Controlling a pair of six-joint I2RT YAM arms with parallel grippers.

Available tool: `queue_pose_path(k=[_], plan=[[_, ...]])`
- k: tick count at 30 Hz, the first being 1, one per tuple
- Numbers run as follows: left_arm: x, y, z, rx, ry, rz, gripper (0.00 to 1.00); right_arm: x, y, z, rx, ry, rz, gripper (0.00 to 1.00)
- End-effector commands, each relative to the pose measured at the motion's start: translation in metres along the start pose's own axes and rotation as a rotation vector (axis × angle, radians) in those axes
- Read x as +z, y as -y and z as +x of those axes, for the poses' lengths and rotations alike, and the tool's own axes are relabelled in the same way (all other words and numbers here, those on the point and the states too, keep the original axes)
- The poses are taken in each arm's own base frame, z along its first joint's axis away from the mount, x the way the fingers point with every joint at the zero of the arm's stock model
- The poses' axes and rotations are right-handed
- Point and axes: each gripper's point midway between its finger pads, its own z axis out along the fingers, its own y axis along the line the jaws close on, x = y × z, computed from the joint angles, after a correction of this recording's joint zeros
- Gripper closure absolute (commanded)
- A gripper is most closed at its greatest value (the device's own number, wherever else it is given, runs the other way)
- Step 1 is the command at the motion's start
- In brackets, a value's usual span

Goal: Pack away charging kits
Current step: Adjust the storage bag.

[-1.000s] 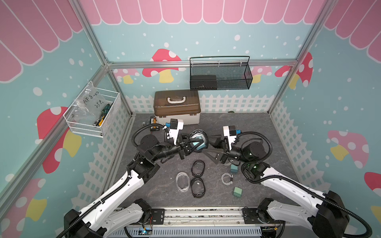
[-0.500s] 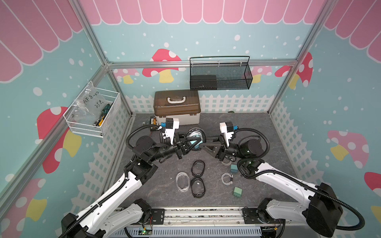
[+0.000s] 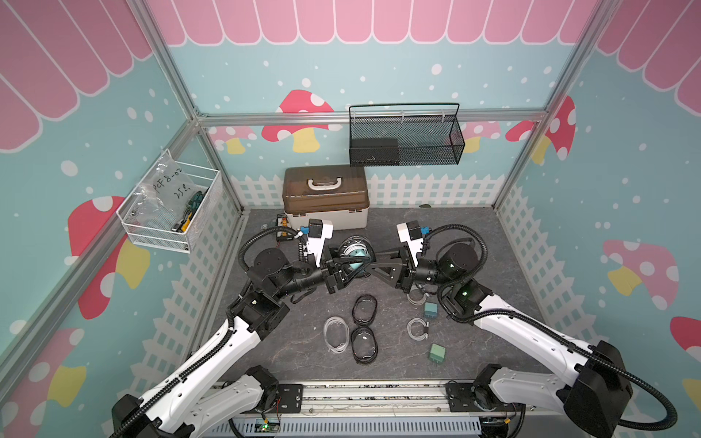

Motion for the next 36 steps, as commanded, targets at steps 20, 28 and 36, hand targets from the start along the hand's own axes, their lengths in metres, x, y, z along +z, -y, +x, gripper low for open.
queue_pose_path(k=[20, 28, 36], plan=[[0.000, 0.017, -0.003, -0.026, -0.076, 0.086, 0.47, -0.005, 0.013, -0.010, -0.052, -0.097, 0.064, 1.00], [0.009, 0.010, -0.007, -0.024, -0.072, 0.080, 0.51, -0.002, 0.015, -0.010, -0.035, -0.093, 0.051, 1.00], [0.016, 0.007, -0.011, -0.029, -0.075, 0.095, 0.60, 0.001, 0.016, -0.008, -0.026, -0.097, 0.036, 1.00]])
